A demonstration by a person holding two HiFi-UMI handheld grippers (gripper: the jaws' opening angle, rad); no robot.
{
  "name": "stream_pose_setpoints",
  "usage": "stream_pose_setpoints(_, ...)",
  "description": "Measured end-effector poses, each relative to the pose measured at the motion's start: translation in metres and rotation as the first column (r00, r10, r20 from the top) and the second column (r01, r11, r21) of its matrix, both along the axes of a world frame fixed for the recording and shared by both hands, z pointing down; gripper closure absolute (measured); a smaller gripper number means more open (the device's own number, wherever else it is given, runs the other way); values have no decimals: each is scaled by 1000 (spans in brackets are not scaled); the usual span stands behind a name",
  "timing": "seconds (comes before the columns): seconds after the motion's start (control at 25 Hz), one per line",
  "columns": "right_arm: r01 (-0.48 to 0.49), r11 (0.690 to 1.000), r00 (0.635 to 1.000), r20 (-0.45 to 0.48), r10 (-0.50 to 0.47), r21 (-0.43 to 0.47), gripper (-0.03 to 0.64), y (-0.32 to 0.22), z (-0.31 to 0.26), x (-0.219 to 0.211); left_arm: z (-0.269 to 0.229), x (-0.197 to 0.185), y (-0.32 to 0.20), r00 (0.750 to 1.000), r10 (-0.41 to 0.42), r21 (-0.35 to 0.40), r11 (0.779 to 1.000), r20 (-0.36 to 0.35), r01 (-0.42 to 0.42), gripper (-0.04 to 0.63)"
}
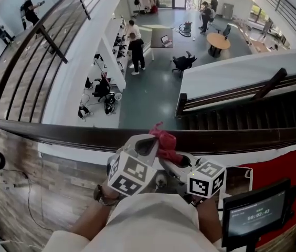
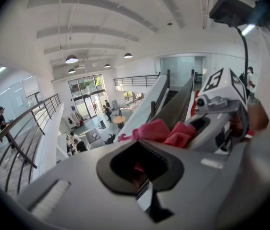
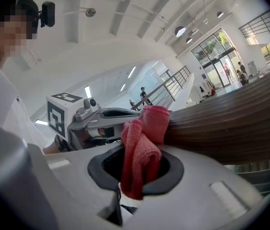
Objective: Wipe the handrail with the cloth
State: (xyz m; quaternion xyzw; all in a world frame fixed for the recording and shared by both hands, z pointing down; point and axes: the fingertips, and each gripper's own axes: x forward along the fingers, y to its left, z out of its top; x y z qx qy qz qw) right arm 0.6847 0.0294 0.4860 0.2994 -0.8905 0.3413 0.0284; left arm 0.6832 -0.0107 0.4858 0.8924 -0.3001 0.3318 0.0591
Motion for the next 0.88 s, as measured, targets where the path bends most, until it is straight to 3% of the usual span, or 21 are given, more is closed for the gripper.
stream_pose_setpoints(0.88,26,997,1000,10,-25,-70,555,3,-3,-16,-4,-15,4,998,-24,-47,999,-49,22,592)
